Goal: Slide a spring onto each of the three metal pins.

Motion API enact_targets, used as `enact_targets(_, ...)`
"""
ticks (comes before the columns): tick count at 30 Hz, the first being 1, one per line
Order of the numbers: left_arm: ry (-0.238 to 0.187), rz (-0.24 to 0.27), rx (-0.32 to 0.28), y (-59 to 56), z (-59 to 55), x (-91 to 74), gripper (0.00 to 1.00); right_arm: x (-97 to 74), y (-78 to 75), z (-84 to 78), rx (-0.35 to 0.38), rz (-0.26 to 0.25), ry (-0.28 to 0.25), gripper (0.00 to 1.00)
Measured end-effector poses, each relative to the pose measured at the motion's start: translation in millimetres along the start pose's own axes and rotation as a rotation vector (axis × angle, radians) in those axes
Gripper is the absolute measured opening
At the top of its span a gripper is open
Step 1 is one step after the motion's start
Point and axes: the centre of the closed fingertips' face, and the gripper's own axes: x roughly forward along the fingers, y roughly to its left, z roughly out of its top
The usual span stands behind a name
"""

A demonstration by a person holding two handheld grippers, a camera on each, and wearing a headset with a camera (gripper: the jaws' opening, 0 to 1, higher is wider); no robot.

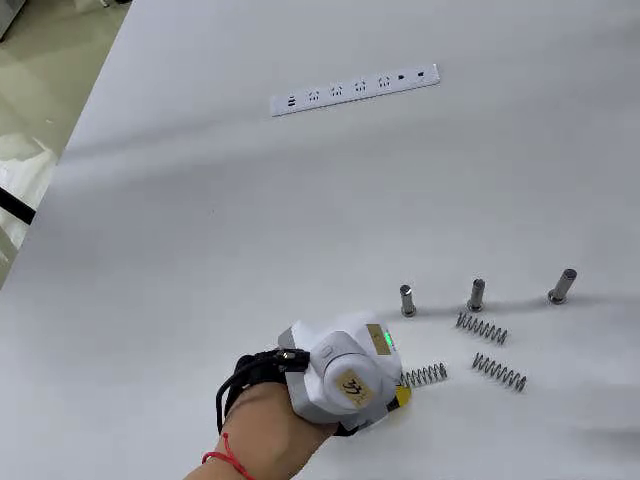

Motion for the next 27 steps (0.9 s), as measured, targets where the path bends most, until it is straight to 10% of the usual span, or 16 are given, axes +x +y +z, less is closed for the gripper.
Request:
enact_targets(18,-0.063,-0.002,-0.046,-3.0,5.6,-4.9,0.10,2.2,19.8,20.4,-0.003,0.004,-0.001,0.88)
enact_targets(27,-0.167,-0.001,-0.107,-5.1,20.4,-22.0,0.10,2.6,29.5,41.3,-0.013,0.011,-0.027,0.85)
